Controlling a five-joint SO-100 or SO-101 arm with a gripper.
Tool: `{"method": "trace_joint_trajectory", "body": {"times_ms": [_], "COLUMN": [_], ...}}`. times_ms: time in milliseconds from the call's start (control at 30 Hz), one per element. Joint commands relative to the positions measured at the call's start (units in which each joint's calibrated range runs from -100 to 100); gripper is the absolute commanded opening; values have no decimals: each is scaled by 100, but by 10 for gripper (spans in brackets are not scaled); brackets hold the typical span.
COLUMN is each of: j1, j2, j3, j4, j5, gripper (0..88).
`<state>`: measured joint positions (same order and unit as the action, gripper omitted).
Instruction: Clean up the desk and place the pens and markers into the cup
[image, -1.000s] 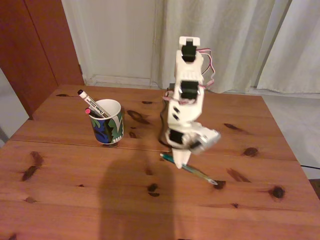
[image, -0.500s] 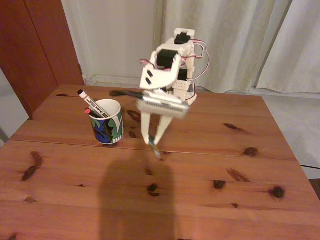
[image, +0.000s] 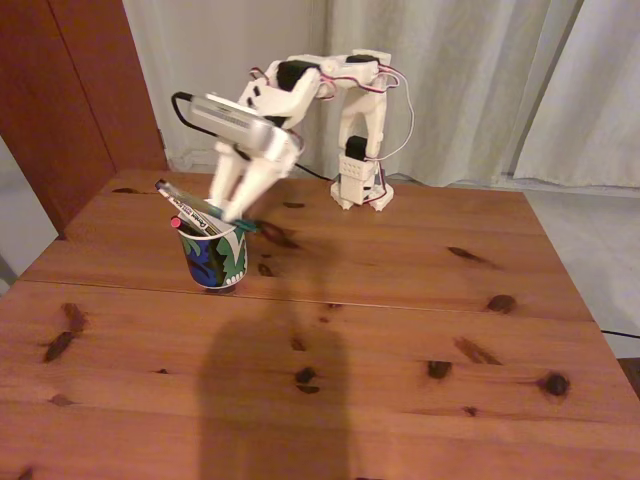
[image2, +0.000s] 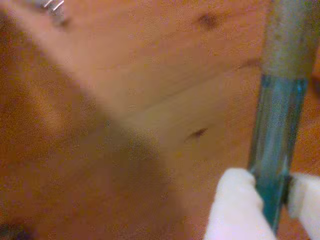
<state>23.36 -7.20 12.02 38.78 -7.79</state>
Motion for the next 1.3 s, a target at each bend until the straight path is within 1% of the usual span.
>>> {"method": "trace_joint_trajectory", "body": {"times_ms": [0, 167, 333, 533, 700, 900, 1267], "j1": [177, 370, 426, 443, 716, 1022, 1198], "j2": [-393, -343, -409, -782, -1146, -1526, -2031], "j3": [530, 1413, 1774, 1837, 2053, 2604, 3668], "j4": [-1388, -2816, -3538, -3564, -3547, -3573, -3573], "j5": [-64, -64, -43, -54, -54, -28, -12], "gripper": [8, 8, 8, 8, 8, 8, 8]}}
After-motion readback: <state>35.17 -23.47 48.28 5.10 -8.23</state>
